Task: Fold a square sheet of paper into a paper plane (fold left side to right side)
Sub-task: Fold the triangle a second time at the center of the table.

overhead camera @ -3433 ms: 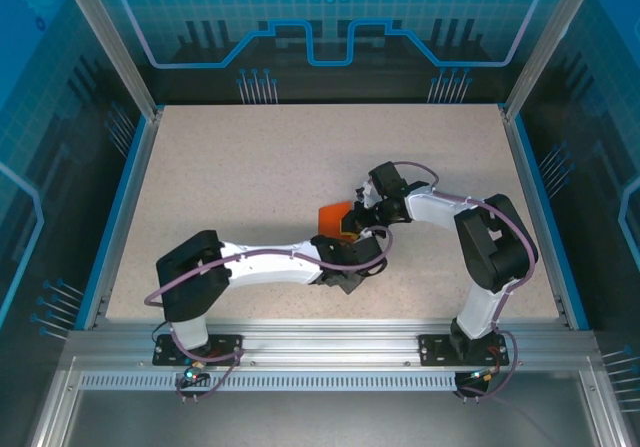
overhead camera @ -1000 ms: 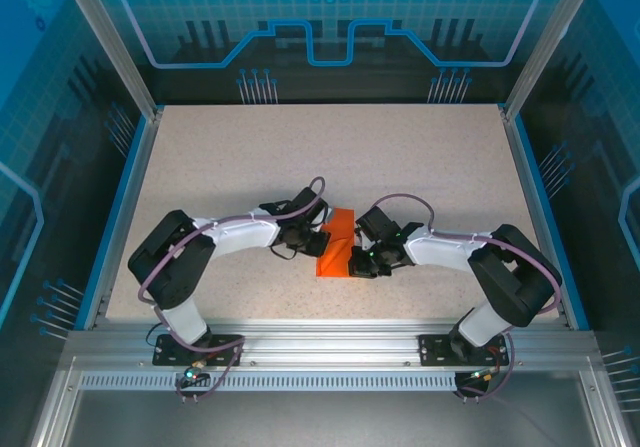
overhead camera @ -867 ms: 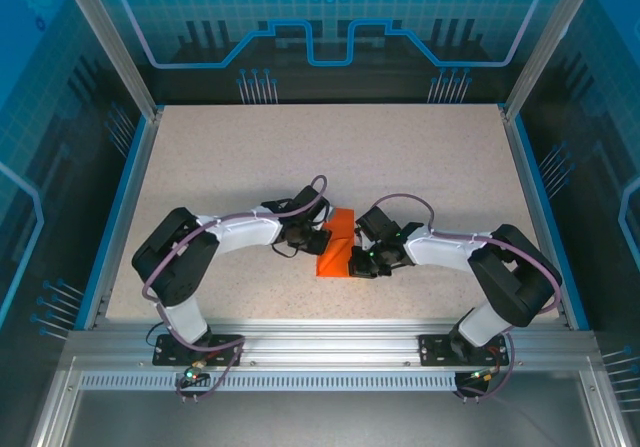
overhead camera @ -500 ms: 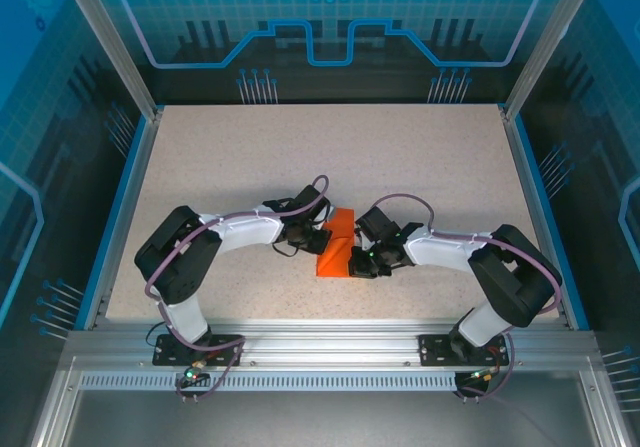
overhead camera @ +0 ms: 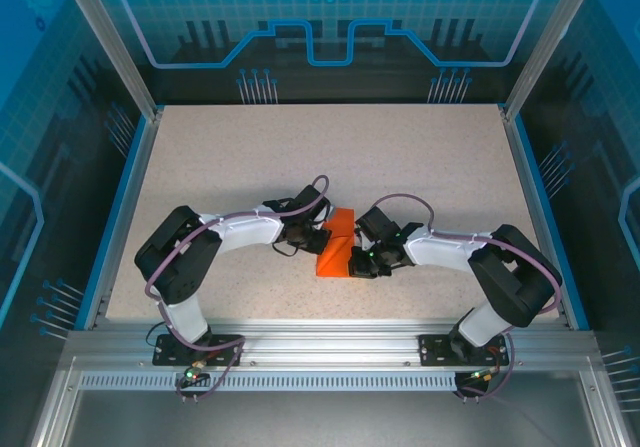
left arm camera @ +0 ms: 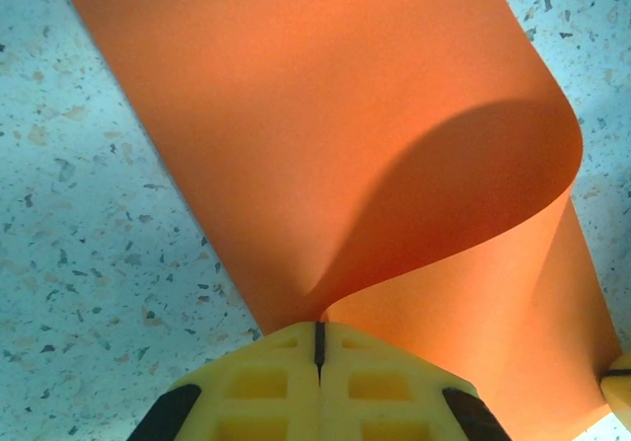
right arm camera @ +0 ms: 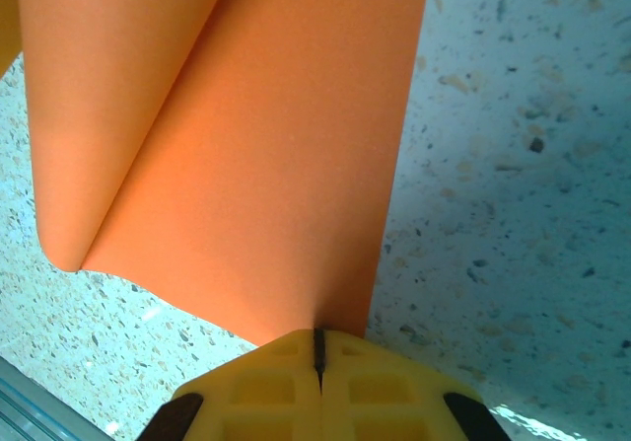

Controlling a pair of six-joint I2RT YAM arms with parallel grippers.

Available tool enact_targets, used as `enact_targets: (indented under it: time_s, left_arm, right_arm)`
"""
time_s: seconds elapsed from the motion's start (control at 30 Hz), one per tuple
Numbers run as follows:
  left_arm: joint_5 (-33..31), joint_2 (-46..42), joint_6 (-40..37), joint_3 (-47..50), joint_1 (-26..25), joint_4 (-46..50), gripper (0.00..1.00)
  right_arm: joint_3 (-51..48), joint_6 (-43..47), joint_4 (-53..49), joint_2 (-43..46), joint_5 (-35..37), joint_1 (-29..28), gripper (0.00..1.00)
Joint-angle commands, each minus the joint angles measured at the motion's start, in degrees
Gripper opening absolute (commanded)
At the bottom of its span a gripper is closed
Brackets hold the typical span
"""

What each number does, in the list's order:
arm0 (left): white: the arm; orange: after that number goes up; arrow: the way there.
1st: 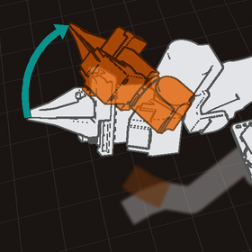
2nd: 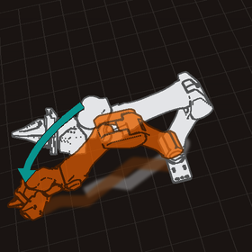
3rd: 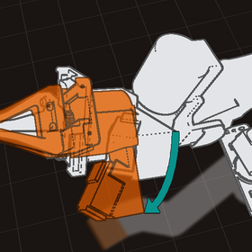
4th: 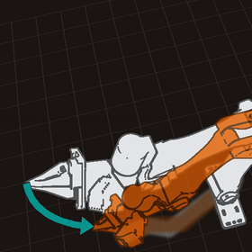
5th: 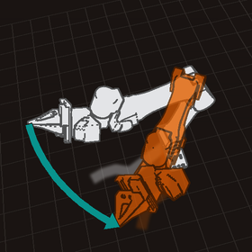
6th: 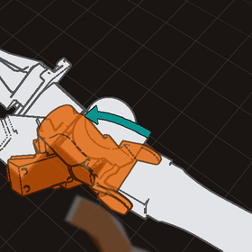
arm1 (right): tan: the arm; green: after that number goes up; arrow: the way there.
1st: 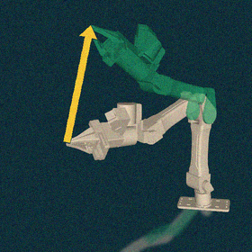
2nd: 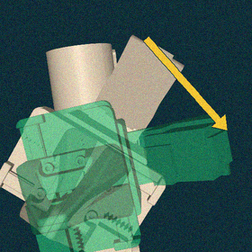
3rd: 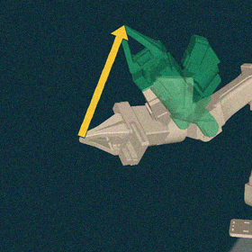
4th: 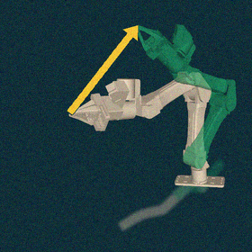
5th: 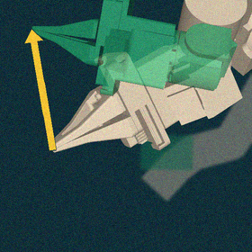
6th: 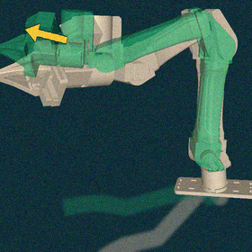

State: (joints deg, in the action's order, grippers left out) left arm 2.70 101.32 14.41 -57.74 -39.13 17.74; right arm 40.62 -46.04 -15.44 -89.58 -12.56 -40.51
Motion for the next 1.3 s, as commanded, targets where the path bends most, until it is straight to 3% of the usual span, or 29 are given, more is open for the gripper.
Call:
enact_targets:
  time_s: [0.0, 1.0, 1.27]
  left_arm:
    - [-1.20, 1.07, -1.50, -1.59, 0.60, 1.42, 0.00]
    - [0.11, 3.66, -1.64, -0.80, 0.60, 0.59, 0.00]
    - [1.07, 3.52, -1.85, 0.21, 0.56, 0.80, 0.00]
  right_arm:
    - [-0.67, 0.99, -6.18, -0.85, 1.83, -0.96, 0.04]
    - [-0.02, 1.32, -6.53, -1.30, 1.79, -0.88, 0.04]
    - [-1.94, 0.96, 1.60, 5.82, -4.86, 3.04, 0.05]
